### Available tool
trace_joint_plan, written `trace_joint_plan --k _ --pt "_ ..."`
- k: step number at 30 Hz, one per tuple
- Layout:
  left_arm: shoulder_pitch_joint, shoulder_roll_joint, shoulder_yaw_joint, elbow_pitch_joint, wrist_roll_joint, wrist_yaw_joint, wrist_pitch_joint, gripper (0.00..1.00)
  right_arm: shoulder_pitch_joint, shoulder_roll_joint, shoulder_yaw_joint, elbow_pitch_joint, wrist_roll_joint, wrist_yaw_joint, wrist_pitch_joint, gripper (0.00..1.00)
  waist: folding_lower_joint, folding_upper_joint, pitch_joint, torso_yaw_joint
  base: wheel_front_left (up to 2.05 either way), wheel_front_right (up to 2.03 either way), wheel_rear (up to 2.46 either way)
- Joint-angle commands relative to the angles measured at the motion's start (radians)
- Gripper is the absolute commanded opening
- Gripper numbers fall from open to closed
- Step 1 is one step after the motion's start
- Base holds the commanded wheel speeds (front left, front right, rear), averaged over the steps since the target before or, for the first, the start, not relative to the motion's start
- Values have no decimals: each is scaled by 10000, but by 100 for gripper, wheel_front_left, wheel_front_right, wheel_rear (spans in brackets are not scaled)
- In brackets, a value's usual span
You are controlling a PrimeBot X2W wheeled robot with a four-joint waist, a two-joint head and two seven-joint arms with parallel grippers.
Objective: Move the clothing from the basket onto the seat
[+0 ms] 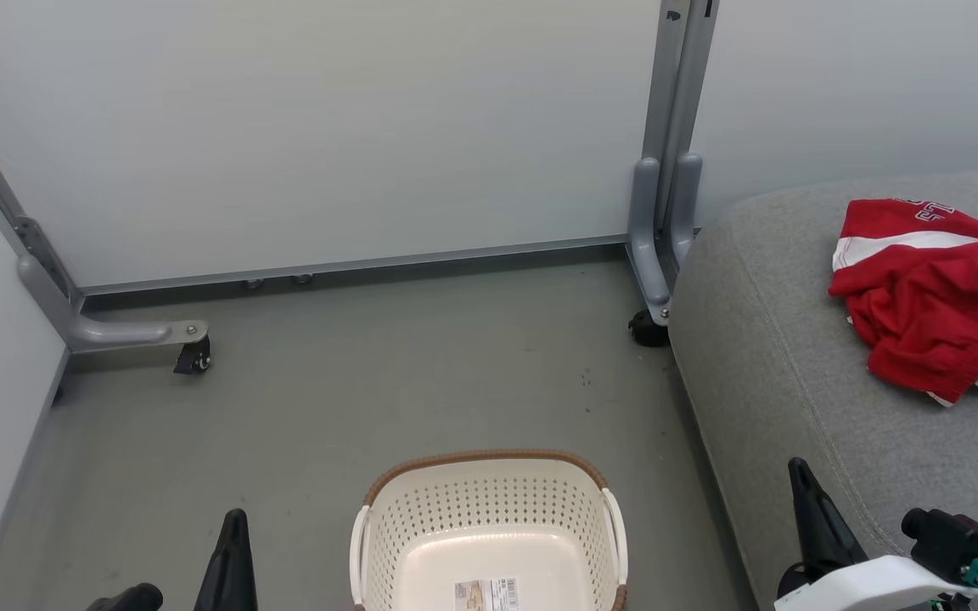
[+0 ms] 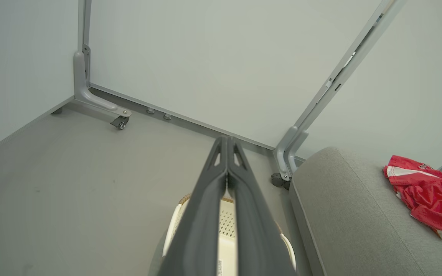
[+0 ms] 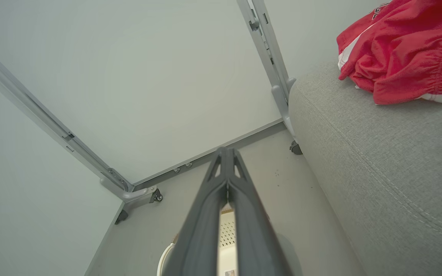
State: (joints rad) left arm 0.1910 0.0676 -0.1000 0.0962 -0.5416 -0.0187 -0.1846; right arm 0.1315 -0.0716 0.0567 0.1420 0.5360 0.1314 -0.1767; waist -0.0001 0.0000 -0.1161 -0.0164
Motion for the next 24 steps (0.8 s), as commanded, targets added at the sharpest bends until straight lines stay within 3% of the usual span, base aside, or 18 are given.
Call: trace_joint_plan --k 1,24 --pt "-383 89 73 -80 -442 -81 77 0 -358 -53 -61 -85 440 -1 70 0 1 0 18 4 0 0 0" --pt "-1239 199 490 392 -3882 -423 796 0 -1009 -110 -402 245 3837 -4 817 0 1 0 283 40 0 0 0"
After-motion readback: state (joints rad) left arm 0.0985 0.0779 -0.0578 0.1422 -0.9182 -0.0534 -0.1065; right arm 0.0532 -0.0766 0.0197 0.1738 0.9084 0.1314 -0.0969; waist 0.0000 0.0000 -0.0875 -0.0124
